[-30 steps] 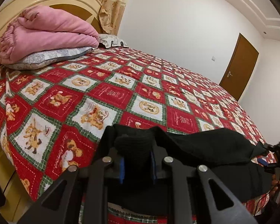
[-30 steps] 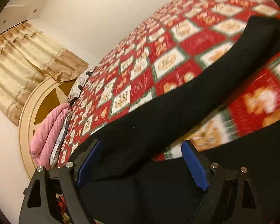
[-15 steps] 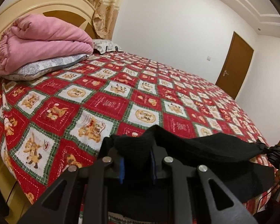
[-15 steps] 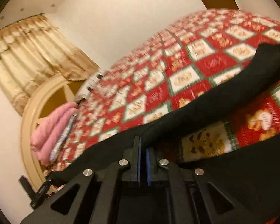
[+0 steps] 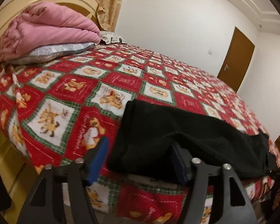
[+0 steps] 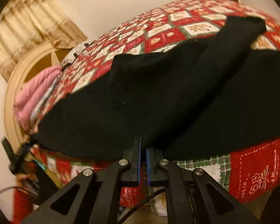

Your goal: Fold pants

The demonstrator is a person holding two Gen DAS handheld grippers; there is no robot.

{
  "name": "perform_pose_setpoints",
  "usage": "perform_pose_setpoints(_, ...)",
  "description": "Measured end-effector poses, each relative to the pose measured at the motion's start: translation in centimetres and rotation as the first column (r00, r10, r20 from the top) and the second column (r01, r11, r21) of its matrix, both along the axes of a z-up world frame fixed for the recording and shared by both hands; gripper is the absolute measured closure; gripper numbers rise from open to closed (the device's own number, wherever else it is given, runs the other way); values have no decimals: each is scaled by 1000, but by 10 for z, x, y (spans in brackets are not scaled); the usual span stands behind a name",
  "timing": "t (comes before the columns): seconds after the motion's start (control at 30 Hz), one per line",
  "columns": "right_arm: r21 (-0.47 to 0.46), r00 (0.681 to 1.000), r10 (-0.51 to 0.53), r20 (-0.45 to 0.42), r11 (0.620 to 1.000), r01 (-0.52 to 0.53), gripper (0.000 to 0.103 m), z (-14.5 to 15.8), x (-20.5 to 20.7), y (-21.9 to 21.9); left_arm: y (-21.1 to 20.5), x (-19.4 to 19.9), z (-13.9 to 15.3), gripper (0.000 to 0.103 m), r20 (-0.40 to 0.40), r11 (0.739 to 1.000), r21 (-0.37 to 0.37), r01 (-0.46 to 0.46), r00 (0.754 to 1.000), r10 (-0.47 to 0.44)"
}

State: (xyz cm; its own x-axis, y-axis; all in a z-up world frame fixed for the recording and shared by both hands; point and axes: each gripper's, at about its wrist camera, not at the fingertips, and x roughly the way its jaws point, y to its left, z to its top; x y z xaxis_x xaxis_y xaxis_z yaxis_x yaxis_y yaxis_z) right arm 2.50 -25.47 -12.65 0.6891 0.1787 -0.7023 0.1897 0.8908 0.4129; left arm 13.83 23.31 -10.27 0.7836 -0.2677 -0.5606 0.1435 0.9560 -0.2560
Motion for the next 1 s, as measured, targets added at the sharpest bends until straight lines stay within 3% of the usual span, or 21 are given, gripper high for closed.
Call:
perform_pose_setpoints(0.1,-47,1000,18,-2,999,-18,97,3,3,3,1,-2,5,10,8,992,122,12,1000,-13)
perform_pose_setpoints(0.13,-49,1000,20,-2,999,-20,97,3,3,3,2,-3,6,9,10,987,160,24,1000,-26)
perform_pose_setpoints(0.2,-41,1000,22,-1,999,-22,97,2,2,1,1,-6,9,6,12,966,251,57,998,-62)
perform_pose_setpoints(0.3,-11,1000,14,1,1000,-14,97,1,2,-4,-4,-12,9,2,24,910,409,63,997,-80)
perform_pose_setpoints(0.37,-8,1000,11,0,1000,-11,97,-1,3,-1,-9,-14,6,2,33,890,451,73,995,-98)
perform_pose_setpoints(0.5,-1,1000,16,-13,1000,-16,95,2,-1,-1,-19,-10,-7,2,-9,879,469,87,996,-94)
perform_pose_setpoints(0.6,34,1000,15,-14,999,-15,82,7,-7,-5,-17,-22,-14,3,-47,895,423,139,990,-132)
perform_pose_setpoints(0.67,39,1000,9,12,999,-9,58,12,-14,-7,-10,-31,-17,3,-62,903,401,155,988,-142)
perform_pose_setpoints(0.73,45,999,-7,39,999,5,47,14,-20,-9,-3,-36,-14,3,-77,916,367,163,986,-145)
perform_pose_setpoints(0.83,72,998,-30,46,997,27,47,12,-21,-12,18,-43,0,3,-56,975,181,131,991,-123)
perform_pose_setpoints(0.87,86,998,-34,46,996,29,47,10,-20,-12,26,-41,6,5,-62,991,69,114,992,-110)
perform_pose_setpoints(0.93,100,999,-24,45,995,19,47,9,-16,-6,26,-34,9,15,-100,994,-62,92,990,-98)
perform_pose_setpoints(0.97,96,999,-13,42,995,8,47,9,-15,-3,24,-32,10,24,-115,991,-102,91,988,-103)
perform_pose_setpoints(1.0,87,999,-2,44,996,-2,47,10,-14,-1,20,-31,10,26,-125,986,-141,90,986,-108)
